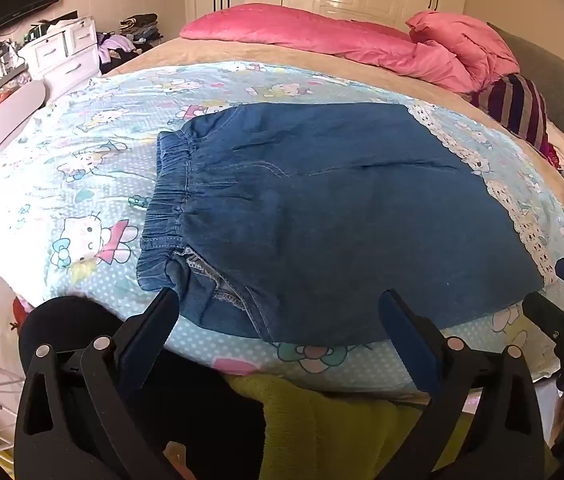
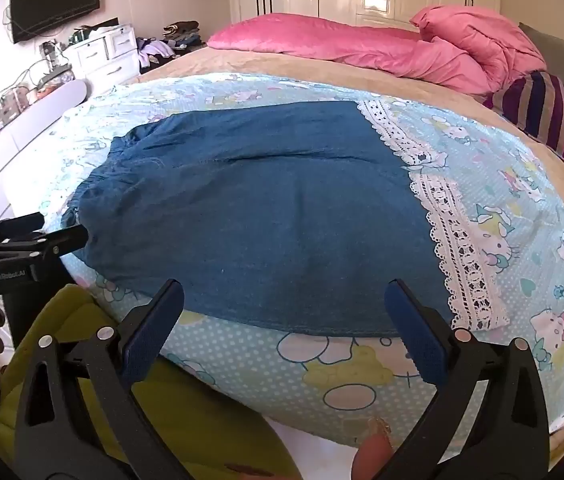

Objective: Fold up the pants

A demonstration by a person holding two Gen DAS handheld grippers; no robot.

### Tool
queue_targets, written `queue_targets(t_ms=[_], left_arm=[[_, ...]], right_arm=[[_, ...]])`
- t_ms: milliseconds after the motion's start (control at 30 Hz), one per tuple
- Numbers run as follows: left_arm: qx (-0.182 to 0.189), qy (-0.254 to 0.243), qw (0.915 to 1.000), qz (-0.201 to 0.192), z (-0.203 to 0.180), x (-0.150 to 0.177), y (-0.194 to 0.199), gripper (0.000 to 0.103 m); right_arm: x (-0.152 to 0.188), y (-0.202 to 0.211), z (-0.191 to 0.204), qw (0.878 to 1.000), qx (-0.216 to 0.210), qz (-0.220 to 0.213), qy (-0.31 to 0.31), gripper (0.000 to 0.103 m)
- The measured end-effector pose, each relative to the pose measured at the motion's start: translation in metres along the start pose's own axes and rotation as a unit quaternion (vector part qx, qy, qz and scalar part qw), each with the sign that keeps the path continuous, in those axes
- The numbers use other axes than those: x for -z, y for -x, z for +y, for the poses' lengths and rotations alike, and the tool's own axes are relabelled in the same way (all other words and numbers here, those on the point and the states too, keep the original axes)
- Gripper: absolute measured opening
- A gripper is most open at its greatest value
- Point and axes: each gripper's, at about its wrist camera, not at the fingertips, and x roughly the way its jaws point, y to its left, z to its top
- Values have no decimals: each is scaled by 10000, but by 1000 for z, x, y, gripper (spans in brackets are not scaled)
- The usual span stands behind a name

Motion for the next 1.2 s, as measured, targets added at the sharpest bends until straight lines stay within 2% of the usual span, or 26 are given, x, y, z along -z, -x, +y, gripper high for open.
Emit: queue_targets(t_ms=[1200], left_arm=[[-5,-13,10000,-22,-2,2,4,99]], right_arm=[[-2,3,3,9999,64,-15,94,95]])
